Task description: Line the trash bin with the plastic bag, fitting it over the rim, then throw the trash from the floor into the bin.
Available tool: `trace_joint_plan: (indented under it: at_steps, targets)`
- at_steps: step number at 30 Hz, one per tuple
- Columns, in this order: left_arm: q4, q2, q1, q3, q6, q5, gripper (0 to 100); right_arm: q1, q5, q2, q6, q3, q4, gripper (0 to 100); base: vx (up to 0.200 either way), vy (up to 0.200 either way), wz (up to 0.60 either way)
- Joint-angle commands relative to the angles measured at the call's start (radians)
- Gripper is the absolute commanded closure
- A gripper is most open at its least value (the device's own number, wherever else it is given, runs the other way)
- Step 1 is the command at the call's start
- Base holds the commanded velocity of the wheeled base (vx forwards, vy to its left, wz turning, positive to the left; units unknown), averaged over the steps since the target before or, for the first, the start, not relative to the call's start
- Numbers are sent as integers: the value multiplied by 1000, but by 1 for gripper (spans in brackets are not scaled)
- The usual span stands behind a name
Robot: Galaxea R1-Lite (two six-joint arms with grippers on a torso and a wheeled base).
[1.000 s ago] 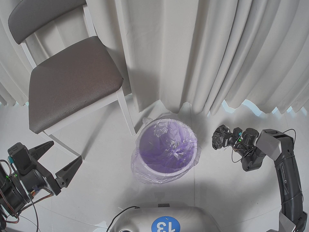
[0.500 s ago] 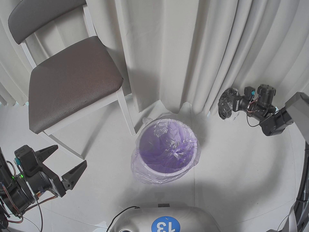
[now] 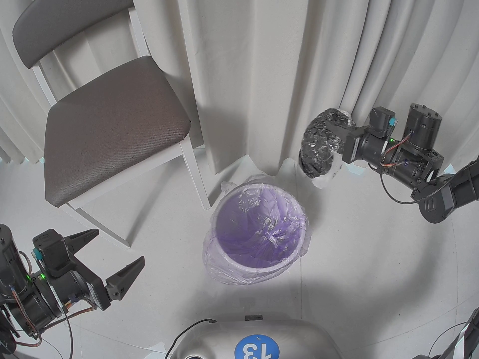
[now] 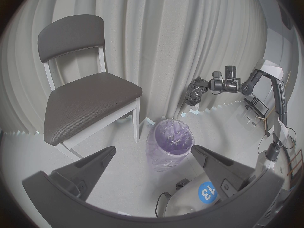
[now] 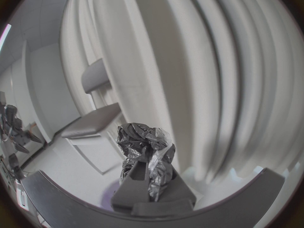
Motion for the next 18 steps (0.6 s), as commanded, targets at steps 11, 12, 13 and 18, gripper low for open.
trace_joint_plan:
  at_steps: [11,12,13,18]
  targets:
    - [-4,-34,29,-33,1,7,0,175,-5,137,9,-103,-5,100,0,0,0]
    - [-4,-34,29,-33,1,7,0,180,-5,141,9,-103,-5,100,0,0,0]
    - [-2,-34,37,-33,1,5,0,195,-6,163,11,-103,-6,100,0,0,0]
    - [-2,-38,52,-34,15,5,0,242,-48,253,9,-94,-11,100,0,0,0]
